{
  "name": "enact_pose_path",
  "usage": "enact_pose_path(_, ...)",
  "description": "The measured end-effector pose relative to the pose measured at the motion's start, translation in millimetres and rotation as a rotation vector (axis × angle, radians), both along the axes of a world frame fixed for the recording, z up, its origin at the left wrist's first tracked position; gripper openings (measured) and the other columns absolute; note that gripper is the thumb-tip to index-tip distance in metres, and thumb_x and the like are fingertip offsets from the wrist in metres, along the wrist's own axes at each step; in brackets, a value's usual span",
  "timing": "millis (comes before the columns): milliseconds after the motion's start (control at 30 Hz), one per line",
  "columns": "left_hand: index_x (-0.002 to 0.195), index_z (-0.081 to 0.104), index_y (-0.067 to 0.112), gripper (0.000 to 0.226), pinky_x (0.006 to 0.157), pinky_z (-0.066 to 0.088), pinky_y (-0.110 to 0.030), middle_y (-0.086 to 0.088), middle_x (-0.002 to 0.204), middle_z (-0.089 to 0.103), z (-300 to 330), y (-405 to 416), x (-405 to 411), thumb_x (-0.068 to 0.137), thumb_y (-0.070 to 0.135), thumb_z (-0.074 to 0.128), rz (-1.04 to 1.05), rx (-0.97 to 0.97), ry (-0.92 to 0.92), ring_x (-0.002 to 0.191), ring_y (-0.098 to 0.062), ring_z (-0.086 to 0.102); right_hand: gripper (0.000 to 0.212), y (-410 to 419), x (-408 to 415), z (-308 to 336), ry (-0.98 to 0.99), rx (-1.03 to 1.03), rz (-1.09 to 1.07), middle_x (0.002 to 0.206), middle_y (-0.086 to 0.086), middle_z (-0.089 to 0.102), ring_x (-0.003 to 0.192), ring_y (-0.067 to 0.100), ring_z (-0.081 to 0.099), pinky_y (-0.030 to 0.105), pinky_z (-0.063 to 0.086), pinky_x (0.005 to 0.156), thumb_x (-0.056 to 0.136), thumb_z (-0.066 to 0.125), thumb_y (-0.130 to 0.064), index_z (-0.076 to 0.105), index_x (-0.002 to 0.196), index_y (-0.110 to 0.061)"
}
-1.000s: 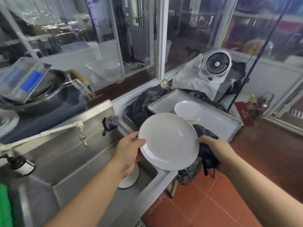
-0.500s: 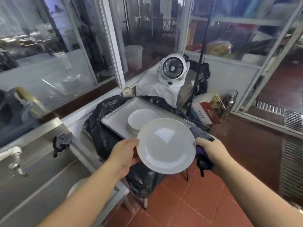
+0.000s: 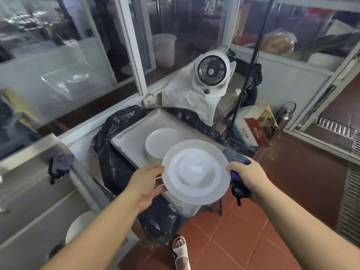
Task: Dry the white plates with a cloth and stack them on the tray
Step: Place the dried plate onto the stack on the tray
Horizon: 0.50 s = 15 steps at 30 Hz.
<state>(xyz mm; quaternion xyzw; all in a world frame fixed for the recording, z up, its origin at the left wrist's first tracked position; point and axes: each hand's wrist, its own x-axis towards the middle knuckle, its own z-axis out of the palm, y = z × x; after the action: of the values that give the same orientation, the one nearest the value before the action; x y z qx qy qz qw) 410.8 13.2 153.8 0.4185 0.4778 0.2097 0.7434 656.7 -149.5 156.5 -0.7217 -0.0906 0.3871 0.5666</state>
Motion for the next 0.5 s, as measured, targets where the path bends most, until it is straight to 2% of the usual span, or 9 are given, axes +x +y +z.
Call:
enact_pose_path(100, 0.099, 0.082, 0.008, 0.016, 0.07, 0.063, -0.036, -0.017, 0.105, 0.079, -12.1, 32.2, 6.9, 0.097, 0.006, 0.066, -0.013, -0.029, -0.032, 0.086, -0.025, 0.078, 0.039, 37.3, 15.0, -4.9, -0.006, -0.015, 0.038, 0.077, 0.016, 0.058, 0.061, 0.03, 0.053, 0.041, 0.042, 0.057, 0.07, 0.072, -0.005, 0.056, 0.104, 0.006)
enact_pose_path(167, 0.098, 0.083, 0.011, 0.018, 0.072, 0.063, -0.037, -0.017, 0.108, 0.079, -18.1, 53.3, 12.1, 0.097, 0.007, 0.066, -0.009, -0.054, -0.052, 0.089, -0.026, 0.078, 0.04, 62.3, 25.8, -5.9, -0.012, -0.054, 0.065, 0.077, 0.017, 0.057, 0.061, 0.032, 0.052, 0.04, 0.043, 0.054, 0.072, 0.072, -0.004, 0.055, 0.107, 0.006)
enact_pose_path(300, 0.098, 0.083, 0.01, 0.019, 0.076, 0.064, -0.04, -0.018, 0.108, 0.079, -28.0, 92.9, 21.1, 0.099, 0.008, 0.064, 0.02, -0.075, -0.052, 0.096, -0.03, 0.078, 0.02, 113.1, 39.8, -7.7, -0.049, -0.104, 0.087, 0.069, 0.02, 0.056, 0.052, 0.029, 0.052, 0.037, 0.043, 0.048, 0.07, 0.073, -0.001, 0.059, 0.085, -0.002)
enact_pose_path(433, 0.106, 0.074, 0.003, 0.014, 0.068, 0.064, -0.037, -0.019, 0.103, 0.079, -36.2, 118.5, 30.0, 0.101, 0.005, 0.06, 0.126, -0.119, -0.04, 0.086, -0.028, 0.079, 0.036, 157.8, 44.7, -12.2, -0.052, -0.096, 0.111, 0.072, 0.016, 0.048, 0.063, 0.032, 0.043, 0.043, 0.039, 0.055, 0.068, 0.069, 0.004, 0.052, 0.099, 0.005)
enact_pose_path(500, 0.111, 0.071, 0.002, 0.014, 0.069, 0.064, -0.037, -0.019, 0.104, 0.079, -40.3, 129.5, 32.6, 0.102, 0.006, 0.06, 0.164, -0.136, -0.043, 0.086, -0.027, 0.079, 0.035, 180.3, 47.7, -17.5, -0.079, -0.119, 0.123, 0.066, 0.013, 0.048, 0.053, 0.028, 0.043, 0.04, 0.039, 0.048, 0.068, 0.068, 0.005, 0.052, 0.099, 0.004)
